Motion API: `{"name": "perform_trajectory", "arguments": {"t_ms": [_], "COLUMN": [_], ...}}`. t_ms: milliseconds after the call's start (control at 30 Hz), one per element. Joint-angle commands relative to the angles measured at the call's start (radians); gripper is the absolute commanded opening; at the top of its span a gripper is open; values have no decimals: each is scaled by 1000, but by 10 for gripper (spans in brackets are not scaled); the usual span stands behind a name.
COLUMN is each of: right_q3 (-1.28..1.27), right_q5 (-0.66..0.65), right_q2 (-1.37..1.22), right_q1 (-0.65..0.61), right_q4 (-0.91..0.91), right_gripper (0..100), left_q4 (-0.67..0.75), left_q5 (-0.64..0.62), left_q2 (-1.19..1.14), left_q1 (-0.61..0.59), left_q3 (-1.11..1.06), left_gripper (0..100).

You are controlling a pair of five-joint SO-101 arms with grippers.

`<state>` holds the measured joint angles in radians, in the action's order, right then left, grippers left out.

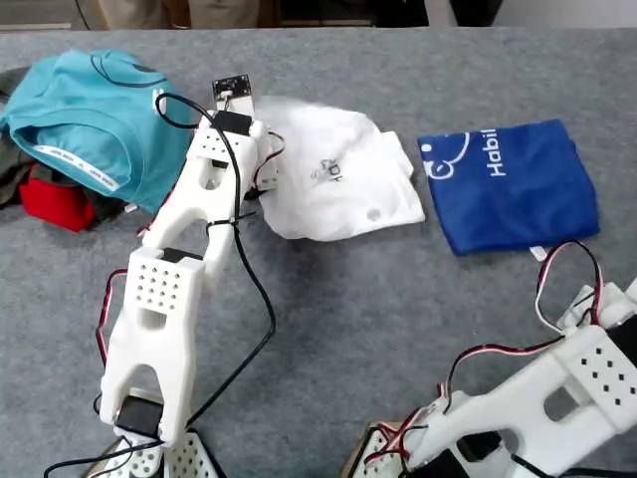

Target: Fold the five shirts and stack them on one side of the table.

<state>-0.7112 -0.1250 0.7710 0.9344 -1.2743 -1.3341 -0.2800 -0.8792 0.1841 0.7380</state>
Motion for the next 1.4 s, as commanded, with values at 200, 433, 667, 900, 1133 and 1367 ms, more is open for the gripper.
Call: {"name": "perform_trajectory", "arguments": {"t_ms": [200, 433, 667, 900, 1133, 1367], "right_q3": [1, 50, 257, 636, 951, 1168], "right_q5": [-5, 196, 377, 394, 423, 425], "right_q2": [-8, -22, -367, -780, -1070, -1319], "right_q1": [-142, -601, -944, -1129, -1153, -1156], "right_q4": [12, 83, 275, 245, 232, 212], "right_gripper": [400, 398, 228, 248, 379, 379], "left_q4": [-11, -11, -11, 14, -18, -17], "left_q5": [3, 3, 3, 3, 3, 3], "left_q2": [7, 7, 7, 10, 7, 13], "left_q1": [6, 6, 5, -14, 9, -41], "left_q3": [29, 31, 32, 44, 49, 71], "left_gripper": [19, 19, 19, 19, 19, 20]}}
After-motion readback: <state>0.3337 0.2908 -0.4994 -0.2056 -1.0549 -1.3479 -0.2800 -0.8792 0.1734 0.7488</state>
